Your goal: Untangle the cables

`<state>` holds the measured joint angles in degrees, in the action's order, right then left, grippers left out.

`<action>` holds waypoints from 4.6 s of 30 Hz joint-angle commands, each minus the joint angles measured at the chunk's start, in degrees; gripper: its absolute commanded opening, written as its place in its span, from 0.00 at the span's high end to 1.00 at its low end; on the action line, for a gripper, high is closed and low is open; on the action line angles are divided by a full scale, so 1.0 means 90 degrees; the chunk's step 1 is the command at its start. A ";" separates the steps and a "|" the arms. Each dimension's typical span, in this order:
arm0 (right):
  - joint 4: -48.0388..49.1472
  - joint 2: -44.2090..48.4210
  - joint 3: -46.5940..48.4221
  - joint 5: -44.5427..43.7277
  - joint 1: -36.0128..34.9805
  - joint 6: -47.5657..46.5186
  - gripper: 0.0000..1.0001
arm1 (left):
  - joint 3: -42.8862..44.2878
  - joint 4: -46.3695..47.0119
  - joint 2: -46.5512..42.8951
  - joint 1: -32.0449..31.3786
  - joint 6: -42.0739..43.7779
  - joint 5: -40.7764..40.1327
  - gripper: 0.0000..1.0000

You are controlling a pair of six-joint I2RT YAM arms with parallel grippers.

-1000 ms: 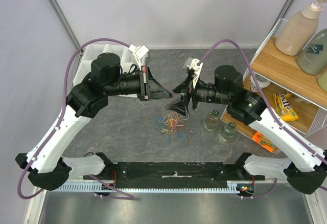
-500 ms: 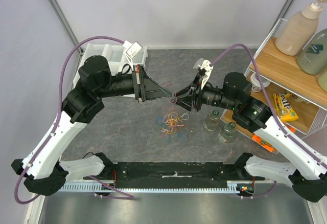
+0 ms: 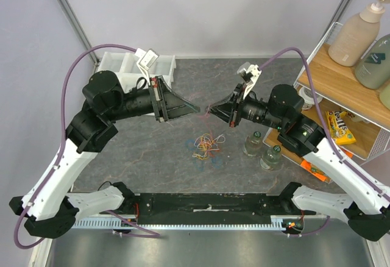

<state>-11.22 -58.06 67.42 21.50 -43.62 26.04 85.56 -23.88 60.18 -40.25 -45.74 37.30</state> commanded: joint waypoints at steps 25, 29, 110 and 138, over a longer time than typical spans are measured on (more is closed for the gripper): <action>-0.1819 -0.1390 0.1737 -0.0669 0.0979 0.4460 1.00 | -0.0093 -0.0590 0.0304 -0.1170 0.2316 -0.4366 0.09; -0.1937 -0.1459 0.1894 -0.0777 0.0969 0.4470 1.00 | -0.0160 -0.0044 0.0607 -0.1572 0.3000 -0.4866 0.10; -0.3860 -0.0980 0.3066 -0.0680 0.0969 0.0202 0.27 | -0.1206 0.2173 0.2843 0.3291 0.2033 -0.4896 0.98; -0.3851 -0.0746 0.2636 -0.0855 0.0969 0.0095 0.25 | -0.0894 0.2108 0.3684 0.3281 0.3034 -0.4937 0.98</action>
<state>-47.27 -66.17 92.01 14.48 -34.98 27.81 76.12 -5.63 92.38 -10.94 -13.32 -11.00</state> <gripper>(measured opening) 0.744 0.033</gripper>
